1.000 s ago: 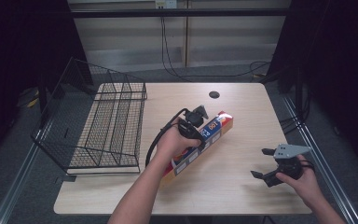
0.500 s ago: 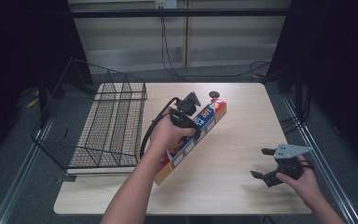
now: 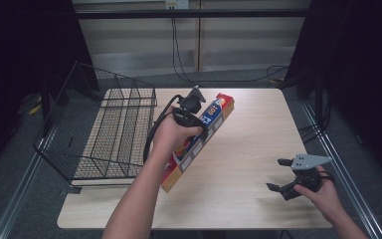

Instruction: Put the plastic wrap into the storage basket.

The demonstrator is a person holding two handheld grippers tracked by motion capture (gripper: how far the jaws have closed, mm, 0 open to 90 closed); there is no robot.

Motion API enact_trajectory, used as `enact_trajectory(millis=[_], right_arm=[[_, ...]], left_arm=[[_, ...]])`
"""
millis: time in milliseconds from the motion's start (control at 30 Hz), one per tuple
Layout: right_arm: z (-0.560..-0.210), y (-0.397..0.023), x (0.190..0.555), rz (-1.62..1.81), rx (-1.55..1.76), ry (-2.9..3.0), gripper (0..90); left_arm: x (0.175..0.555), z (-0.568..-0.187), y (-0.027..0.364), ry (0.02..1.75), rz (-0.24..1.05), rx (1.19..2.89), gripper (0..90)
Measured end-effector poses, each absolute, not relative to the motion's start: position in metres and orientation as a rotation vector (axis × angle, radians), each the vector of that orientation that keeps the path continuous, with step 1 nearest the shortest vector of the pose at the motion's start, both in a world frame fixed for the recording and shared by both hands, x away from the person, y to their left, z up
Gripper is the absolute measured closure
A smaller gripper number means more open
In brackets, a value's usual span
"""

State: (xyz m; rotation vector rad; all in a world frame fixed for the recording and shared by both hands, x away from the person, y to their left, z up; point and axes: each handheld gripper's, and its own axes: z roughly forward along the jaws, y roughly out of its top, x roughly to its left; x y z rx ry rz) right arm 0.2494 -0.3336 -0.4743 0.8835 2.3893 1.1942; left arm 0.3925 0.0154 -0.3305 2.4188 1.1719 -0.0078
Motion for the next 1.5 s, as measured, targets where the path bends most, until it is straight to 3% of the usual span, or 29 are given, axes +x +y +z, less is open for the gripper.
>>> enact_trajectory(millis=[1500], right_arm=[[-0.475, -0.331, 0.248, 1.188, 0.861, 2.392, 2.5]], left_arm=[[0.408, -0.274, 0.081, 1.448, 0.141, 2.282, 44.0]])
